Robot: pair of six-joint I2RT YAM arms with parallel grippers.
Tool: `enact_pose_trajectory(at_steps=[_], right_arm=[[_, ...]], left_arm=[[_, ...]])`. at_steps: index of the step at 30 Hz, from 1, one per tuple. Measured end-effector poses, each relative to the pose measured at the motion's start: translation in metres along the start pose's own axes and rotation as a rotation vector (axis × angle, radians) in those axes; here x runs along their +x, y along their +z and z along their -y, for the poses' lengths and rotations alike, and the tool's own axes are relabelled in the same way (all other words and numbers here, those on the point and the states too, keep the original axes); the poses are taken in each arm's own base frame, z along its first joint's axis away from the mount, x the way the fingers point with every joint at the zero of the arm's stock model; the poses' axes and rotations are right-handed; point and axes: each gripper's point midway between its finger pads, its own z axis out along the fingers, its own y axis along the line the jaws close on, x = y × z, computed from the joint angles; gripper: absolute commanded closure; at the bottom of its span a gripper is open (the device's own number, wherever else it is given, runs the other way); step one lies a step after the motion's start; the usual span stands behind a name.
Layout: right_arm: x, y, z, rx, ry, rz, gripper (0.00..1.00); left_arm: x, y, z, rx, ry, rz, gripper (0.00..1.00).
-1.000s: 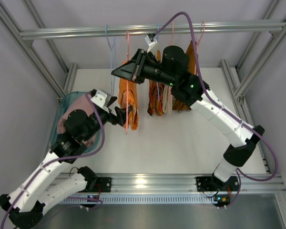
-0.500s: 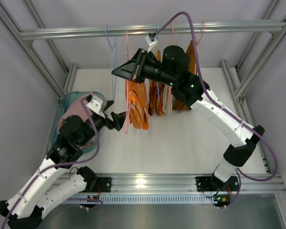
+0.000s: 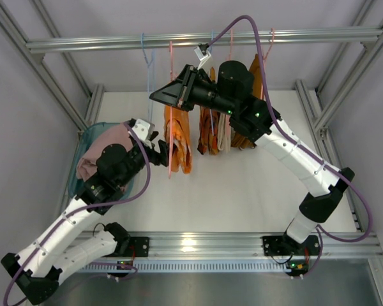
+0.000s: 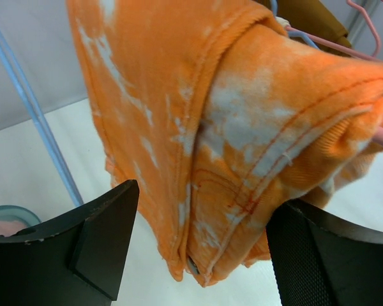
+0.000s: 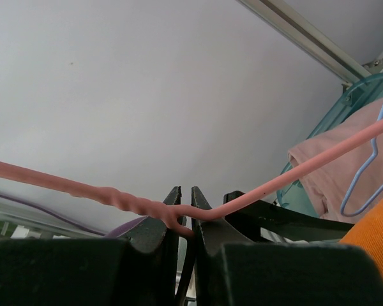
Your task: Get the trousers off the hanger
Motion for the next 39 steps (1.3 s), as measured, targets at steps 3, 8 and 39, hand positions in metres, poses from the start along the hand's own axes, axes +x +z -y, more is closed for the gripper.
enact_pose_trajectory(at_steps=[3, 8, 39], right_arm=[[0.0, 0.0, 0.0, -0.001, 0.001, 0.0, 1.0], [-0.001, 0.0, 0.0, -0.002, 0.001, 0.002, 1.0], [-0.002, -0.014, 0.002, -0.027, -0.021, 0.016, 1.0]], left_arm=[[-0.004, 0.0, -0.009, -0.049, 0.001, 0.017, 0.24], [-0.019, 0.002, -0.019, -0.102, 0.042, 0.076, 0.25], [-0.055, 0.047, -0.006, -0.03, 0.238, 0.214, 1.0]])
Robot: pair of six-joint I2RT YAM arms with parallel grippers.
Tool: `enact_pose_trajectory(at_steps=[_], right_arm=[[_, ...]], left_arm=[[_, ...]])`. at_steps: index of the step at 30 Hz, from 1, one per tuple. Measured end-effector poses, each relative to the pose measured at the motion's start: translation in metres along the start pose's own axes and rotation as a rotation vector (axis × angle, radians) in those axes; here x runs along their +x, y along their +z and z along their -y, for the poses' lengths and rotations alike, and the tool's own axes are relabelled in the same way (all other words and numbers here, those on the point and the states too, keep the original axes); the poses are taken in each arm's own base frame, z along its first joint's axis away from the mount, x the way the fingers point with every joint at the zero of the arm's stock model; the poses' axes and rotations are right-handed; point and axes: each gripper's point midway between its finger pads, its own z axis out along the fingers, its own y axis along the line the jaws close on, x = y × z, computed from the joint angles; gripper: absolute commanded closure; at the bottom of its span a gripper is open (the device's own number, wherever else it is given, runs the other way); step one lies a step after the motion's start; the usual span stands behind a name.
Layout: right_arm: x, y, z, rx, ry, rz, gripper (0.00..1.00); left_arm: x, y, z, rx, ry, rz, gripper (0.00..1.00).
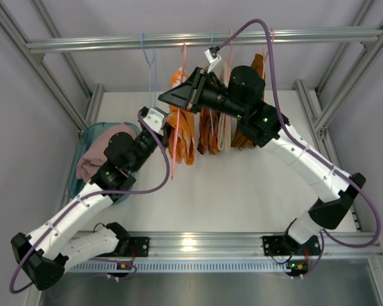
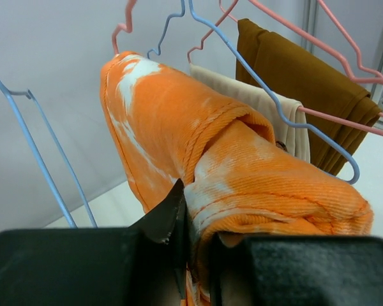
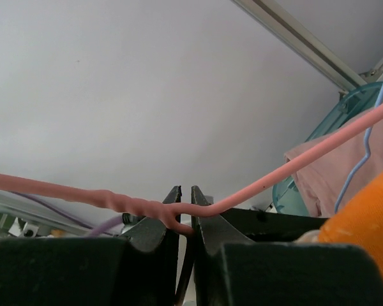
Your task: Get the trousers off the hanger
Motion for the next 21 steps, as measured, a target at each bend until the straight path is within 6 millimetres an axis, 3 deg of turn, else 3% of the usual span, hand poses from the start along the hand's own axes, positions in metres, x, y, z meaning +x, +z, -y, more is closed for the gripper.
enact_pose_trajectory(at_steps=[5, 11, 21], right_arm=[[-0.003, -0.023, 0.008, 0.013, -0.015, 0.024, 1.0], [0.002, -0.046, 0.027, 0.045, -0.053, 0.03, 1.0], [0.018, -0.051, 0.065, 0.105, -0.092, 0.006, 1.0]], left_arm=[[-0.016, -0.004, 0.0, 0.012, -0.061, -0.025, 1.0], [-0.062, -0.012, -0.006, 0.011, -0.156, -0.006, 1.0], [-0.141, -0.028, -0.02, 0.001, -0.28, 0.105, 1.0]])
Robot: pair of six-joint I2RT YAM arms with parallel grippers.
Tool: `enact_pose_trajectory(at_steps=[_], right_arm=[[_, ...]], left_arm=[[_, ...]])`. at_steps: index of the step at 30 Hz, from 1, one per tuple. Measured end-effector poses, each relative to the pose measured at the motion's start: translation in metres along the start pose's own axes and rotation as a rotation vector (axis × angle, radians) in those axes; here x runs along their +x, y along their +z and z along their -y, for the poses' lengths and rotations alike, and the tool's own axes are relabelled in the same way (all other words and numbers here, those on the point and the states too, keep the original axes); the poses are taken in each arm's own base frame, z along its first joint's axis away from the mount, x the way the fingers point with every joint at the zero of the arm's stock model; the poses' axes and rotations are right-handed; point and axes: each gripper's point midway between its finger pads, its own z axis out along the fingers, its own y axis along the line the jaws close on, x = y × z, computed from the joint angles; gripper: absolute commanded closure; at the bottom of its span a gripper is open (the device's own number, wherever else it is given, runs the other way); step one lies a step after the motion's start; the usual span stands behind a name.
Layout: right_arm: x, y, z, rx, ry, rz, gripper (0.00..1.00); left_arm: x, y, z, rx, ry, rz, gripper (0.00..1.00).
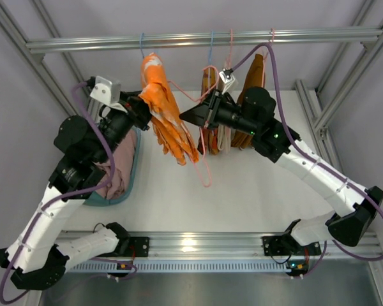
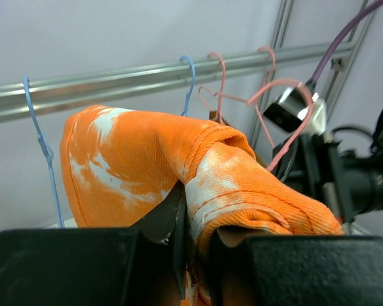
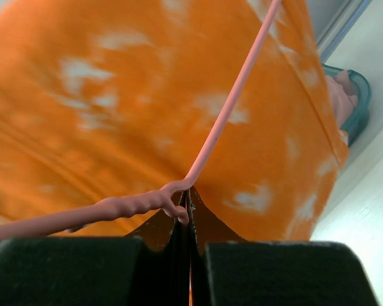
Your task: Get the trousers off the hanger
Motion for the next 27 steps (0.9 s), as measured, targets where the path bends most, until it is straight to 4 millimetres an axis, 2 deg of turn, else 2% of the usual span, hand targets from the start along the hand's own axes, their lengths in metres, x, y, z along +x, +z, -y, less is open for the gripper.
enact_pose_trajectory(at_steps=[7, 11, 15, 19, 24, 27], right_arm=[[0.017, 0.002, 0.035, 0.071, -0.006, -0.037, 1.0], [0.018, 0.002, 0.037, 0.074, -0.019, -0.039, 1.0], [0.018, 0.001, 0.038, 0.075, -0.037, -0.04, 1.0], [0.018, 0.001, 0.039, 0.075, -0.049, -0.041, 1.0], [0.017, 0.0, 0.037, 0.071, -0.061, -0.038, 1.0], [0.015, -0.002, 0.034, 0.066, -0.067, -0.033, 1.0]], left_arm=[[-0.072, -0.005, 0.004, 0.008, -0.056, 0.135, 1.0], [-0.121, -0.011, 0.003, 0.007, -0.06, 0.236, 1.0], [-0.162, -0.029, -0.006, -0.028, -0.036, 0.339, 1.0], [-0.182, -0.056, -0.027, -0.125, 0.035, 0.4, 1.0], [-0.185, -0.099, -0.059, -0.306, 0.172, 0.432, 1.0], [-0.184, -0.132, -0.075, -0.425, 0.299, 0.447, 1.0]])
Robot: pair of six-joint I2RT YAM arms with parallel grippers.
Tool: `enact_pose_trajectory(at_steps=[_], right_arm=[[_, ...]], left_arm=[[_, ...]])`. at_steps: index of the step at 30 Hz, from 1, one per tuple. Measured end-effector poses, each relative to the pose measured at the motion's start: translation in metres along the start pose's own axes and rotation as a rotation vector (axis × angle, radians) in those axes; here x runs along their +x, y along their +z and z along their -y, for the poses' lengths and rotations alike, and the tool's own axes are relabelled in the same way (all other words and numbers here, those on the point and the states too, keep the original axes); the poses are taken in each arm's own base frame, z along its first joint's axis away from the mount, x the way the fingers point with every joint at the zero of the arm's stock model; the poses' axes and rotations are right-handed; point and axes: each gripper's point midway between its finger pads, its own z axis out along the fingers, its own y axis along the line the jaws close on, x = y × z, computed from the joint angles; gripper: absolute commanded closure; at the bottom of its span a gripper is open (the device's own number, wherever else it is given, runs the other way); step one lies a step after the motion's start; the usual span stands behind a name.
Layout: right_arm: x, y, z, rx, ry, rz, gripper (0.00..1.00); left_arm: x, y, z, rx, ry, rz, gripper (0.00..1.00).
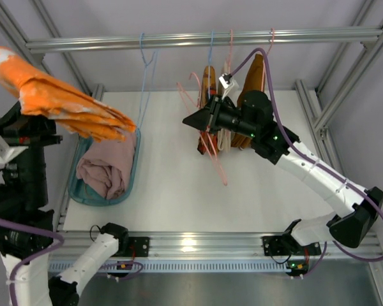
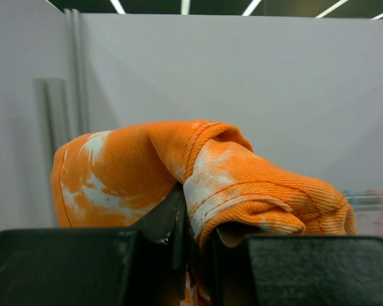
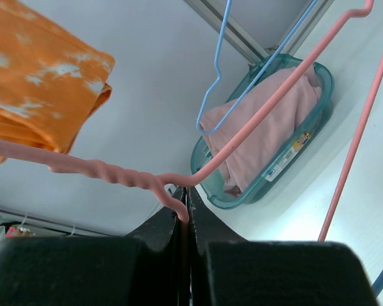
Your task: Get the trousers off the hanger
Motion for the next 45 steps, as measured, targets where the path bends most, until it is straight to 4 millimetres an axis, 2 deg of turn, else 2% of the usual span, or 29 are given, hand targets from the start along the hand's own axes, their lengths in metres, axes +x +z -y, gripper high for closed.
enact_pose_trajectory(at_steps=[4, 8, 13, 17, 23, 28, 36, 41, 45], right_arm=[[-0.001, -0.002, -0.002, -0.005, -0.008, 0.005, 1.0], [-0.002, -0.003, -0.002, -0.005, -0.017, 0.005, 1.0], [-0.002, -0.005, -0.002, -0.001, -0.027, 0.005, 1.0], [-0.003, -0.009, -0.004, 0.001, -0.034, 0.009, 1.0], [-0.001, -0.014, -0.004, 0.005, -0.037, 0.01, 1.0], [0.006, -0.013, 0.004, 0.022, -0.032, -0.005, 1.0], [0.008, -0.014, 0.012, 0.043, -0.017, -0.01, 1.0], [0.006, -0.014, 0.014, 0.046, -0.005, -0.006, 1.0], [0.006, -0.014, 0.013, 0.044, -0.004, -0.008, 1.0]], left_arm=[[0.001, -0.041, -0.031, -0.108, 0.196, 0.014, 1.0], [0.018, -0.079, -0.054, -0.198, 0.351, -0.01, 1.0], [0.058, -0.125, -0.072, -0.262, 0.48, -0.108, 1.0], [0.097, -0.163, -0.083, -0.284, 0.554, -0.216, 1.0], [0.138, -0.203, -0.096, -0.31, 0.62, -0.354, 1.0], [0.162, -0.217, -0.1, -0.308, 0.641, -0.457, 1.0], [0.216, -0.226, -0.1, -0.259, 0.663, -0.63, 1.0], [0.269, -0.219, -0.096, -0.204, 0.67, -0.76, 1.0], [0.317, -0.203, -0.092, -0.163, 0.671, -0.836, 1.0]])
